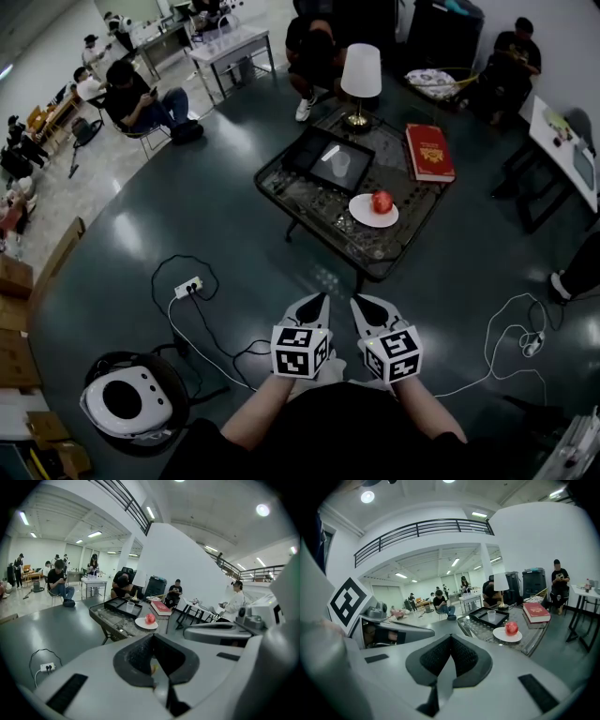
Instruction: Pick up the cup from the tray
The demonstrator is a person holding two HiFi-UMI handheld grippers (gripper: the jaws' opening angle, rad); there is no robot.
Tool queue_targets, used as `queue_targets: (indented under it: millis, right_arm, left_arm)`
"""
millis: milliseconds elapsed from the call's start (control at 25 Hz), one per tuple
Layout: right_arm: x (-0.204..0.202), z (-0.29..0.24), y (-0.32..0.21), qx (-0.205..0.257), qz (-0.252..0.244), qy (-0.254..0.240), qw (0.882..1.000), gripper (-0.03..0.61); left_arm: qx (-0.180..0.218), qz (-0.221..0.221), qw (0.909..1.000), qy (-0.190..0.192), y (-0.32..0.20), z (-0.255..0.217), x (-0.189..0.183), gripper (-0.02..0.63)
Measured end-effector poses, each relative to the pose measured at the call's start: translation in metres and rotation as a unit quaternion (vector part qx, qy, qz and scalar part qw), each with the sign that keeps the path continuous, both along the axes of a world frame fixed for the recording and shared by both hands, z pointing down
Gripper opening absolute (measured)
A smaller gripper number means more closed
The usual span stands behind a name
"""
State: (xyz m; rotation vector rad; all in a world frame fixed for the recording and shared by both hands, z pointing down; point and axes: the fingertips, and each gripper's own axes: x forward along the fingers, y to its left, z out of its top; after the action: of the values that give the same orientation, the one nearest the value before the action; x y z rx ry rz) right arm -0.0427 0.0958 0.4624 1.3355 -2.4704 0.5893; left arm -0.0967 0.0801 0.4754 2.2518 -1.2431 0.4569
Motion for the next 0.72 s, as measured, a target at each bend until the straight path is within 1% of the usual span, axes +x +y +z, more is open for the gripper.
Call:
queue_targets:
  millis: [440, 720]
  right_arm:
    - [-0.022, 0.003, -0.047, 0.000, 0.004, -0.003, 1.000, 0.011]
    - [-0.028, 0.005, -0.060, -0.001, 0.006, -0.002, 1.000, 0.011]
  left_arm:
    - [-0.001, 0.008, 1.0000, -0.004, -0.046, 0.003, -0.019, 0.009]
    - [-0.006, 0.008, 0.9999, -0.004, -0.061, 0.009, -0.027, 0.009]
